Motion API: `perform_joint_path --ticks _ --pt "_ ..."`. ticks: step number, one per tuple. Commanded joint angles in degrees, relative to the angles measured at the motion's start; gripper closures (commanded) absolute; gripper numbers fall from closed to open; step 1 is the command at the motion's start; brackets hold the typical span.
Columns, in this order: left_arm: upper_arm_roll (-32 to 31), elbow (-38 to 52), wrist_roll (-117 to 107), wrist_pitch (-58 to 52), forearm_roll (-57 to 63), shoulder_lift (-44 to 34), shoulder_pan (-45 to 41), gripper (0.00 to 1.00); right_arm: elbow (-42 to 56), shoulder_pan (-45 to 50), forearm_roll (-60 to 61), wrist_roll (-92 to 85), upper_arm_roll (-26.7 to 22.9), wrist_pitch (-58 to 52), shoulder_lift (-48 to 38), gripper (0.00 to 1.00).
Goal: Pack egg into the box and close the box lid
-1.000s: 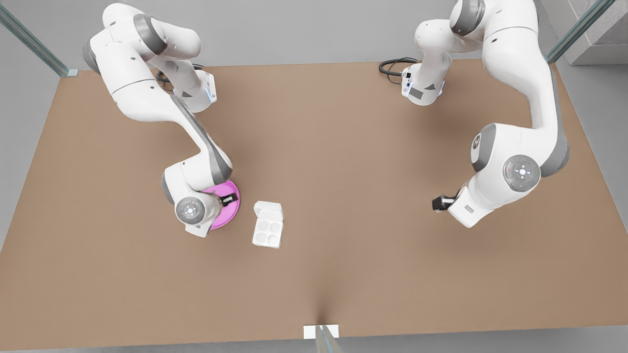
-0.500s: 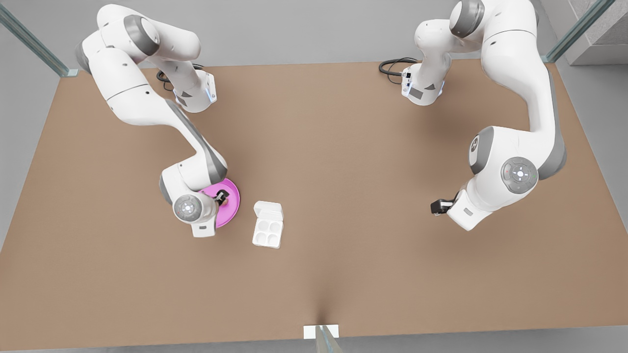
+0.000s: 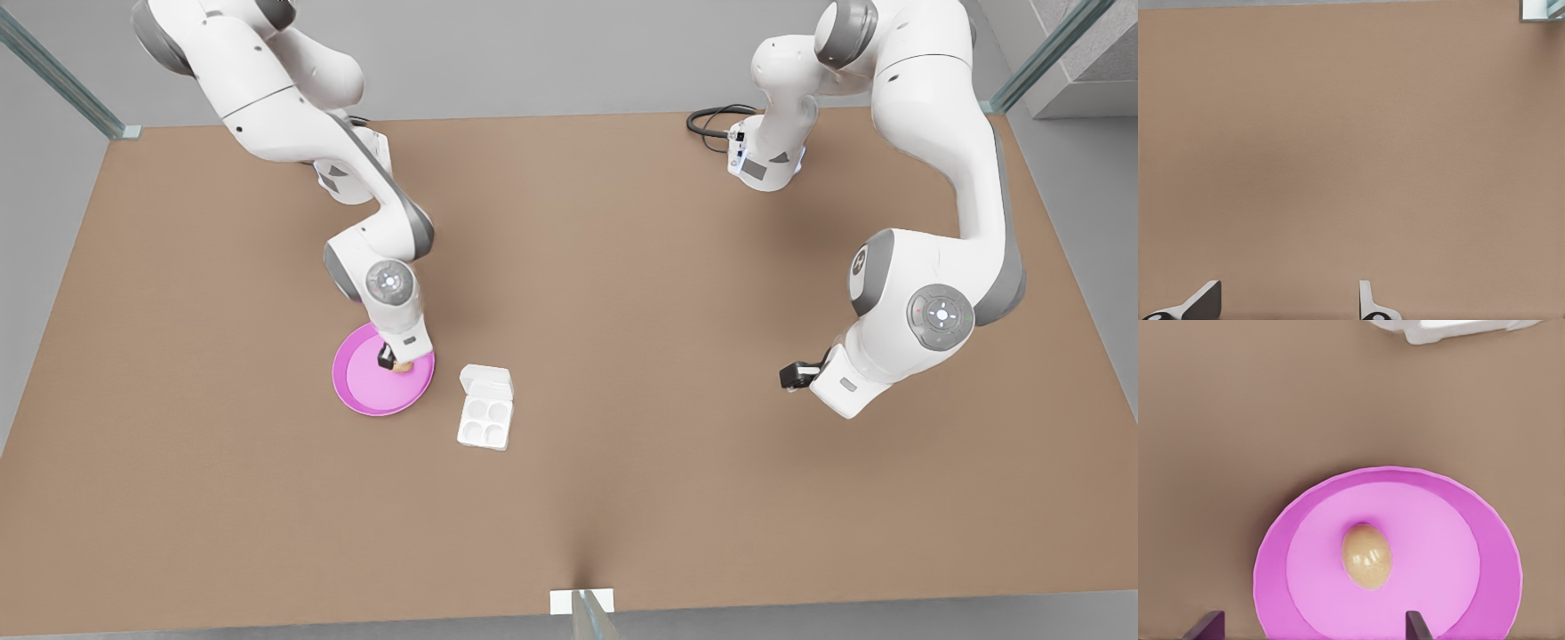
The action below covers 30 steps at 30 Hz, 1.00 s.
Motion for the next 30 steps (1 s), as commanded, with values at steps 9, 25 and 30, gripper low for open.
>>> perform_joint_path --ticks 9,25,30 --pt "-0.01 -0.06 -0.65 -0.02 0.15 -0.07 -0.01 0.00 -2.17 -12.91 -10.10 -6.97 10.37 6.74 7.42 0.00" --pt "-0.71 0.20 -0.74 -1.16 0.67 -1.48 -0.62 0.00 -1.65 -14.32 -12.56 -6.71 10.37 7.09 10.85 0.00" --pt "-1.24 0.29 -6.54 -1.95 3.14 -1.39 -4.93 0.00 -1.91 -15.37 -14.15 -6.71 10.46 7.01 10.76 0.00"
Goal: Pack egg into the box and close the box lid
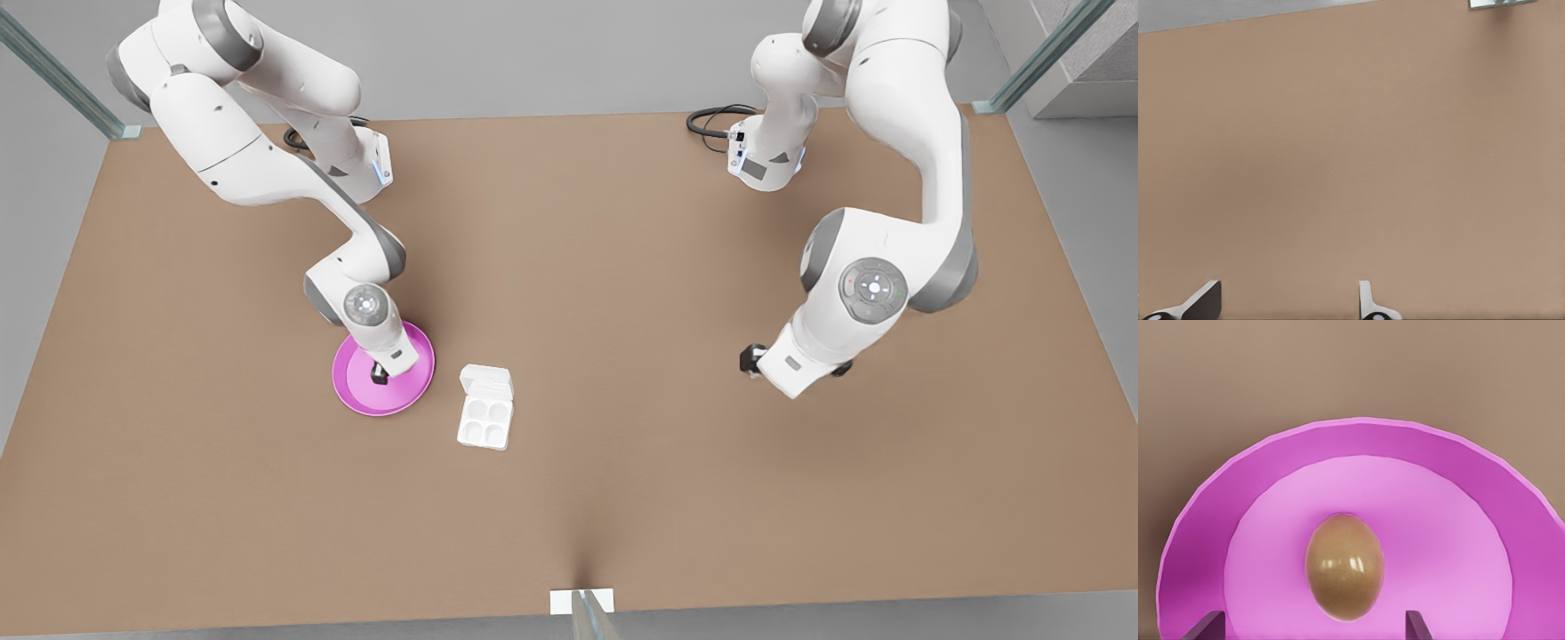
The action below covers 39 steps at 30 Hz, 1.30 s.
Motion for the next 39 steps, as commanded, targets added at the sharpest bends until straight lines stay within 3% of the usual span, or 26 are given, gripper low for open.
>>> perform_joint_path --ticks 1,5,7,10,24,30,31,39 --pt "0.20 0.11 -4.32 -1.20 0.52 -0.08 0.32 0.00 0.00 0.36 -0.36 -1.12 0.04 -0.02 0.21 0.00" --pt "-0.06 0.82 -4.50 -1.90 1.40 -4.12 0.15 0.00 0.18 0.63 -0.36 -1.03 0.04 -0.02 1.18 0.00" --pt "-1.02 0.99 -5.12 -9.38 0.70 -8.26 -0.21 0.00 0.18 0.63 -0.36 -1.03 0.04 -0.02 1.36 0.00" --pt "-0.94 0.90 -5.03 -3.84 -1.41 -3.95 1.73 0.00 0.09 0.36 -0.62 -1.03 0.04 -0.02 1.80 0.00" --pt "-0.94 0.73 -5.12 -3.75 -1.24 -2.98 1.82 0.00 0.27 0.36 -1.15 2.66 0.04 0.07 3.20 0.00" --pt "-0.94 0.73 -5.29 -3.84 -1.24 -2.28 1.73 0.00 0.18 0.01 -1.23 3.80 0.04 0.07 2.85 0.17" --pt "-0.85 0.73 -5.29 -3.84 -1.15 -2.28 1.64 0.00 0.18 0.01 -1.15 3.89 0.04 0.07 2.59 0.27" --pt "-0.85 0.82 -5.29 -3.75 -0.89 -2.28 1.64 0.00 0.18 0.28 -1.23 4.24 0.04 -0.02 2.50 0.44"
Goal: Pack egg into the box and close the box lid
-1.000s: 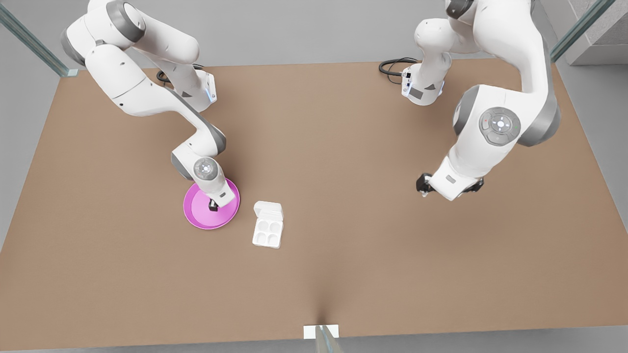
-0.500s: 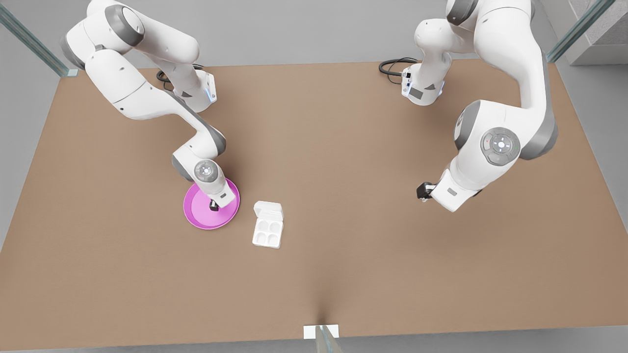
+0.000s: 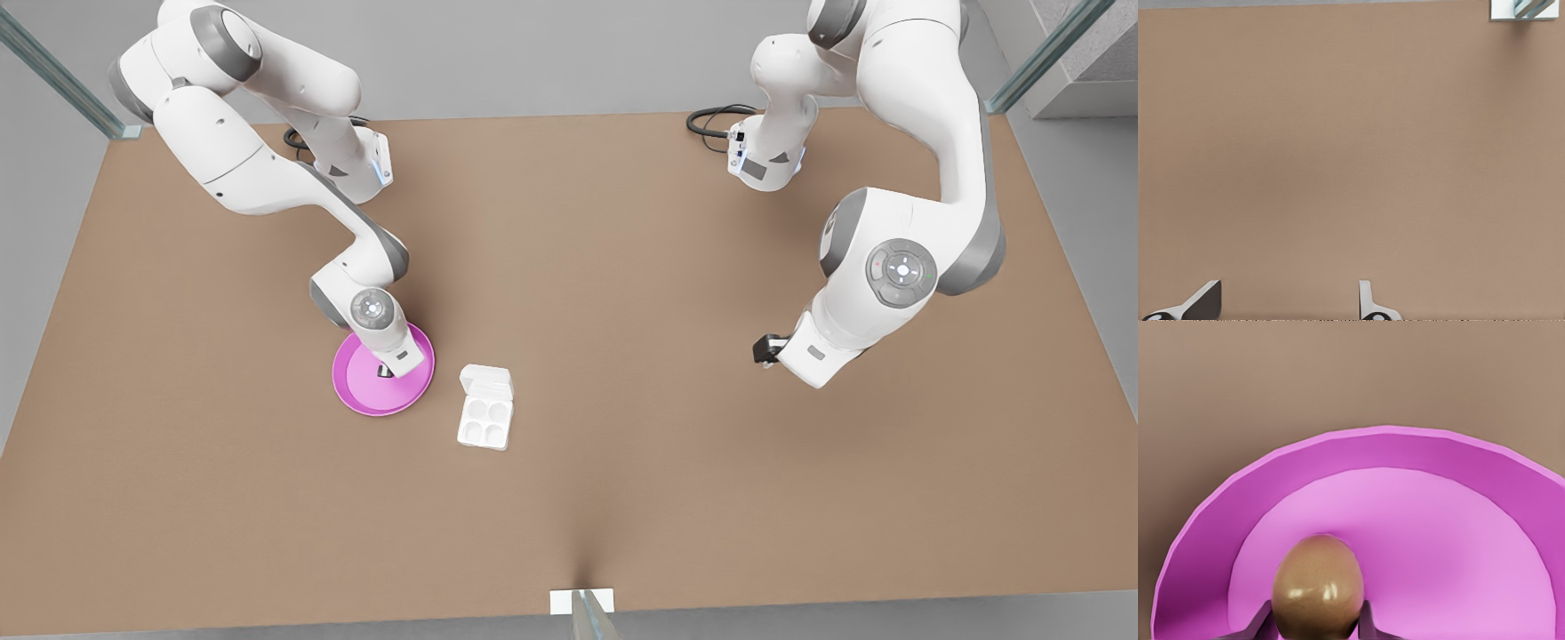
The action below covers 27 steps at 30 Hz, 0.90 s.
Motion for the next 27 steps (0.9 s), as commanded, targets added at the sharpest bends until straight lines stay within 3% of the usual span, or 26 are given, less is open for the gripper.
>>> perform_joint_path --ticks 1,4,13,23,26,27 --pt "-0.02 -0.02 -0.72 0.00 0.13 -0.07 0.00 0.00 0.02 0.06 0.05 1.72 0.02 -0.07 -0.05 0.47" --pt "-0.02 -0.02 -0.72 0.00 0.13 -0.07 0.00 0.00 0.02 -0.03 0.05 1.72 0.02 -0.07 -0.05 0.54" --pt "-0.02 -0.02 -1.16 0.00 0.13 0.19 -0.26 0.00 -0.07 -0.21 0.58 1.99 0.19 -0.42 -2.16 0.57" --pt "-0.02 0.06 -1.60 -0.09 0.13 0.28 -0.26 0.00 3.88 -3.37 11.56 1.46 8.98 -9.30 -9.36 0.58" --pt "-0.02 0.15 -1.77 0.00 -0.14 0.37 0.09 0.00 10.65 4.01 15.17 1.81 7.23 -13.08 -7.87 0.58" --pt "-0.02 0.15 -1.86 0.00 -0.14 0.45 0.00 0.00 12.94 9.63 16.66 1.81 2.48 -13.96 -7.61 0.58"
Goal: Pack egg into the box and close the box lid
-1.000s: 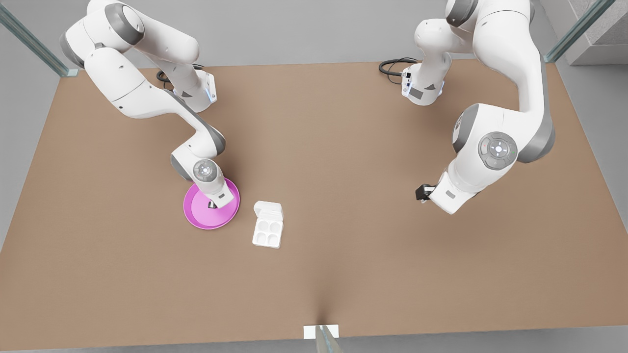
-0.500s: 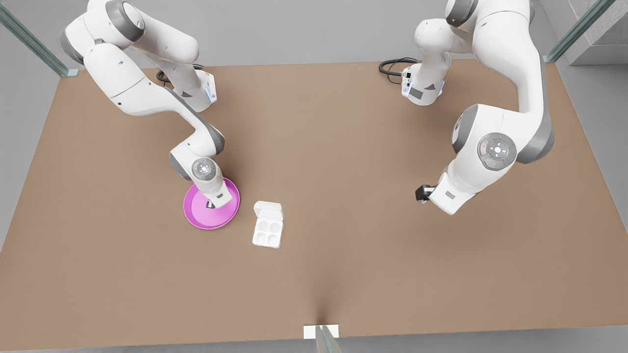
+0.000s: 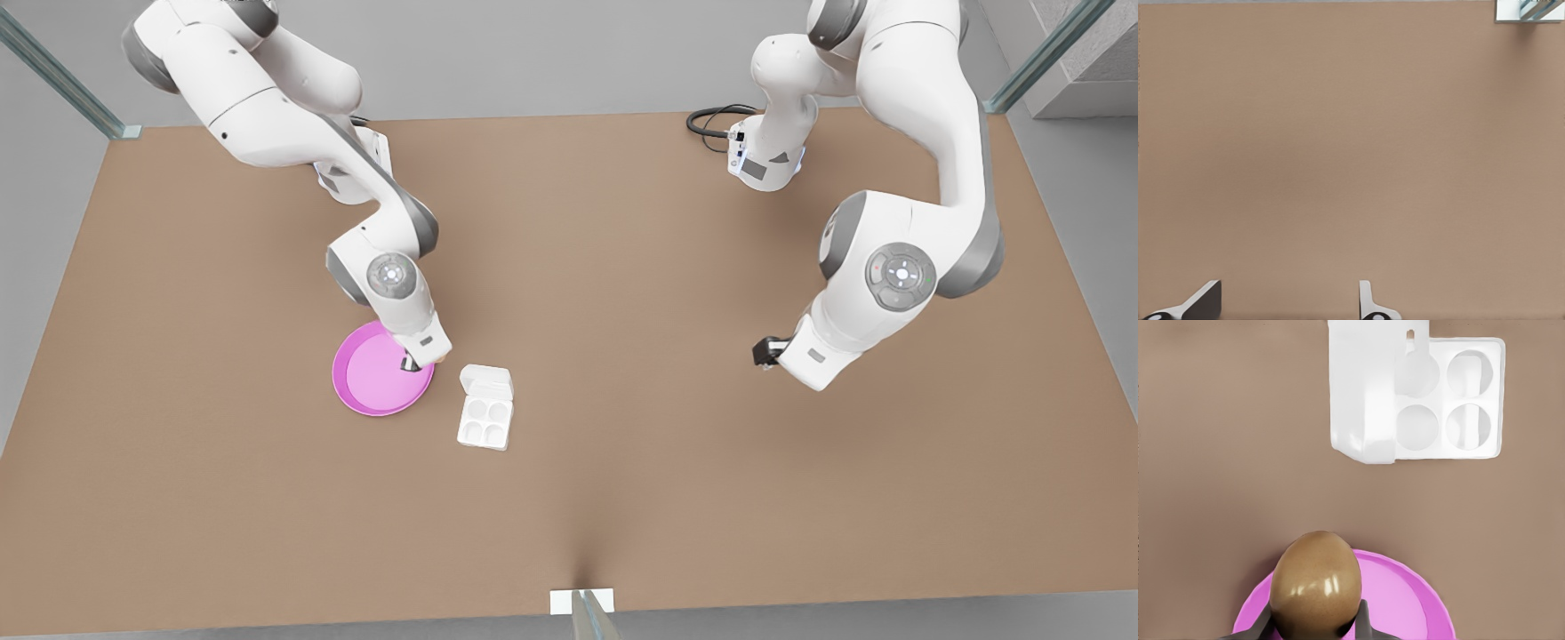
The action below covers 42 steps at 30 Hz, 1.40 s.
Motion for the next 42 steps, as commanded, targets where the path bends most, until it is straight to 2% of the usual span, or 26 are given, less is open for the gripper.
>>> perform_joint_path --ticks 1,5,12,15,17,21,23,33,37,42 --pt "-0.02 0.04 -0.80 -0.01 -0.08 -0.06 0.11 0.00 3.82 7.21 3.66 1.68 -5.39 -5.84 1.08 0.58" --pt "-0.02 -0.05 -0.89 -0.01 -0.16 0.03 0.02 0.00 9.19 8.09 3.49 1.33 -9.35 -7.08 4.16 0.58" --pt "-0.02 -0.14 -0.89 -0.02 -0.25 -0.06 0.02 0.00 7.34 -0.61 2.96 0.80 -8.20 -8.39 3.45 0.58" --pt "-0.02 -0.14 -0.89 -0.02 -0.25 0.12 -0.24 0.00 14.11 2.37 3.05 0.71 -8.99 -9.98 7.41 0.58" --pt "-0.02 -0.14 -0.89 -0.01 -0.16 0.12 -0.24 0.00 18.06 6.68 3.14 0.80 -11.89 -11.65 9.61 0.58" --pt "-0.02 -0.05 -2.47 -0.10 0.10 0.12 -0.15 0.00 22.90 12.22 3.57 1.06 -14.18 -13.40 12.07 0.58" --pt "-0.02 -0.05 -2.47 -0.01 0.10 0.29 -0.33 0.00 24.48 18.11 5.77 1.15 -18.58 -13.76 12.16 0.58" --pt "-0.02 -0.14 -2.47 -0.01 0.19 0.38 -0.06 0.00 28.79 18.02 5.95 1.15 -18.66 -14.28 15.67 0.57" --pt "-0.02 -0.05 -2.47 -0.10 0.28 0.38 -0.33 0.00 35.20 24.00 7.70 1.24 -24.19 -16.48 19.27 0.57" --pt "-0.02 -0.14 -2.47 -0.01 0.19 0.47 -0.06 0.00 40.13 24.52 7.62 1.24 -25.08 -16.48 23.67 0.57"
